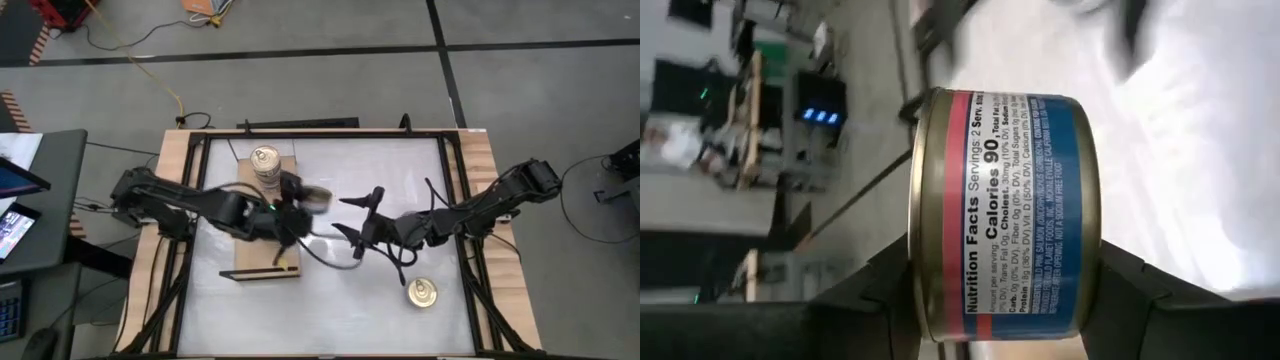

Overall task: Stack canned seafood by type on shelf
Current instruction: Stack the blue-pink tuna can on top of the other blue-pink tuna can on the shelf

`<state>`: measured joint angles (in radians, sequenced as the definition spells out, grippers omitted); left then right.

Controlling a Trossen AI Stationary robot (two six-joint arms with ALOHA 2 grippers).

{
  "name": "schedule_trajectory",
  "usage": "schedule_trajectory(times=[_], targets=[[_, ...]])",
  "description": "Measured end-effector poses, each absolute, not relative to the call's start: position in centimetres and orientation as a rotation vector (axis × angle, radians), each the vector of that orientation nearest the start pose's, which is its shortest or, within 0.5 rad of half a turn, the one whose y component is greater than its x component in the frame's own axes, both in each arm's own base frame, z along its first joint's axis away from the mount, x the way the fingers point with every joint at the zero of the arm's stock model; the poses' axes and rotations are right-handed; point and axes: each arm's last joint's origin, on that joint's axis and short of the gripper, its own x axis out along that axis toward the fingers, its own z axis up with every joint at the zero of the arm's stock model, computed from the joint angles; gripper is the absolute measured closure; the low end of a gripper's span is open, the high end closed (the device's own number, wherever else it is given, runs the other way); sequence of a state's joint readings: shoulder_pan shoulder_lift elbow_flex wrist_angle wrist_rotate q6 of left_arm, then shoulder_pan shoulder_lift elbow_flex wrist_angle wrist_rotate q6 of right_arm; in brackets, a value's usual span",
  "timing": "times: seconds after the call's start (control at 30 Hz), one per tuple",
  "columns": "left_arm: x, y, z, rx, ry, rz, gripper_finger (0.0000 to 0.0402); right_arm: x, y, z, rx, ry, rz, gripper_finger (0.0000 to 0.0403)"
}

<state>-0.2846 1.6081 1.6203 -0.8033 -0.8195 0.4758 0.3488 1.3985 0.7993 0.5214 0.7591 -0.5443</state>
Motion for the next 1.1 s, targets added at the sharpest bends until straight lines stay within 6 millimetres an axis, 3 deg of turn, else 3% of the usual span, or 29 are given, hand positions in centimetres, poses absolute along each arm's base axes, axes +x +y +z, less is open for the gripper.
schedule_trajectory(times=[0.27, 0.43, 0.7, 0.83, 1.1], targets=[[26.7, -3.1, 40.1, 0.716, 0.871, 0.588, 0.0213, 28.6, 8.6, 26.9, -0.604, 0.187, -0.427, 0.0053], [24.7, -0.1, 40.7, 0.683, 0.899, 0.748, 0.0213, 28.8, 8.1, 27.3, -0.547, 0.153, -0.457, 0.0063], [23.8, 3.6, 36.3, 0.805, 1.094, 0.76, 0.0213, 29.0, 7.4, 27.3, -0.502, 0.149, -0.484, 0.0067], [23.8, 4.1, 34.8, 0.912, 1.092, 0.743, 0.0213, 29.0, 7.3, 27.2, -0.501, 0.151, -0.487, 0.0067], [23.4, 4.1, 33.9, 0.984, 1.095, 0.67, 0.0212, 29.0, 7.3, 27.2, -0.505, 0.157, -0.485, 0.0067]])
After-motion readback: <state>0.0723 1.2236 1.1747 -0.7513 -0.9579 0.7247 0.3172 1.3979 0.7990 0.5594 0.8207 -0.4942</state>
